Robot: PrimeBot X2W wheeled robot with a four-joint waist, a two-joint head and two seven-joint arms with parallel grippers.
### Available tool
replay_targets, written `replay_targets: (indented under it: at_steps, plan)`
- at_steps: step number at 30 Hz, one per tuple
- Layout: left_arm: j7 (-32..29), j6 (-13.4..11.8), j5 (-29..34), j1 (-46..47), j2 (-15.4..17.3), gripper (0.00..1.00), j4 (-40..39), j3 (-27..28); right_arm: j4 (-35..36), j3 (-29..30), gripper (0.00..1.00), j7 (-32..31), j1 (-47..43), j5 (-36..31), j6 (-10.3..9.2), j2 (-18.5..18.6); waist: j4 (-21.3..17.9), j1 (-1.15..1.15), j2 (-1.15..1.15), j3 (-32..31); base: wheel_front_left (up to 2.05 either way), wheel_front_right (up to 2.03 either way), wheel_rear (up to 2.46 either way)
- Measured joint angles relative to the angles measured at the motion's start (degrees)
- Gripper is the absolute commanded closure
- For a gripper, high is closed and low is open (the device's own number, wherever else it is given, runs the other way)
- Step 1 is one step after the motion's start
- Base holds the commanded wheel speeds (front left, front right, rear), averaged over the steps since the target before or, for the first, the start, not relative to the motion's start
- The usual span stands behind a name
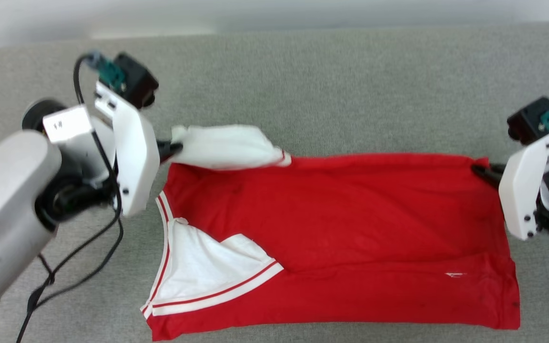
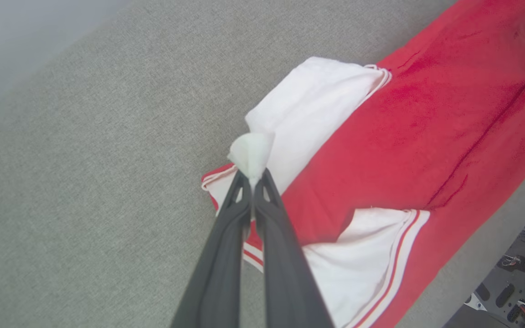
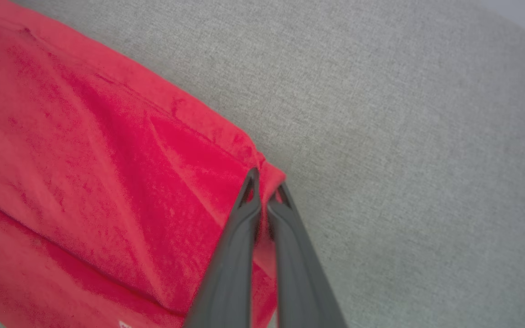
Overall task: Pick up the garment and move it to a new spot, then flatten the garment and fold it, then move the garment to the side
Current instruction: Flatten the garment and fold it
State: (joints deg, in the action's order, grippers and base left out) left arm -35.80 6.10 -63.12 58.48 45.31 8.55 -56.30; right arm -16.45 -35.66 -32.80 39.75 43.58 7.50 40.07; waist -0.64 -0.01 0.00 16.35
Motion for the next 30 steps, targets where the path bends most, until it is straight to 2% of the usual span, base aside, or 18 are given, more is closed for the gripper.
replay_targets:
  at_steps: [9,15,19,26,27,28,30]
  plan:
    - [4.05,-3.21,-1.82,-12.01,5.0,1.0,-7.15,-2.05,3.38,0.08,1.0,3.83,-10.18,2.68,0.0,2.7,0.94,-0.01,0.0,-5.98,0.0,0.0,0.0]
    - [6.54,-5.05,-2.78,-19.86,6.34,1.0,-8.55,-4.58,5.73,1.92,1.0,6.12,-18.09,4.08,0.0,3.67,1.71,0.0,0.0,-7.81,0.0,0.0,0.0]
    - [8.33,-5.66,-3.36,-23.57,6.35,1.0,-8.23,-5.71,6.97,3.56,1.0,6.54,-22.71,4.38,0.0,3.86,1.74,0.0,0.0,-7.83,0.0,0.0,0.0]
    - [10.68,-5.76,-4.01,-26.88,4.49,1.0,-4.77,-6.88,6.7,4.81,1.0,6.12,-27.18,3.07,0.0,2.75,1.43,0.0,0.0,-6.48,0.0,0.0,0.0]
    - [11.43,-5.76,-3.7,-26.99,4.27,0.3,-4.17,-6.84,6.35,5.17,0.54,6.14,-27.39,2.94,0.0,2.26,1.39,0.0,0.0,-6.32,0.0,0.0,0.0]
    - [12.09,-5.77,-3.48,-27.03,4.04,0.0,-3.61,-6.76,6.14,5.43,0.0,6.3,-27.47,2.7,0.0,1.89,1.38,0.0,0.0,-6.22,0.0,0.0,0.0]
    - [13.97,-5.91,-2.67,-27.15,3.56,0.0,-2.88,-6.48,6.01,6.26,0.0,6.82,-27.49,2.34,0.0,1.27,1.35,0.0,0.0,-6.27,0.0,0.0,0.0]
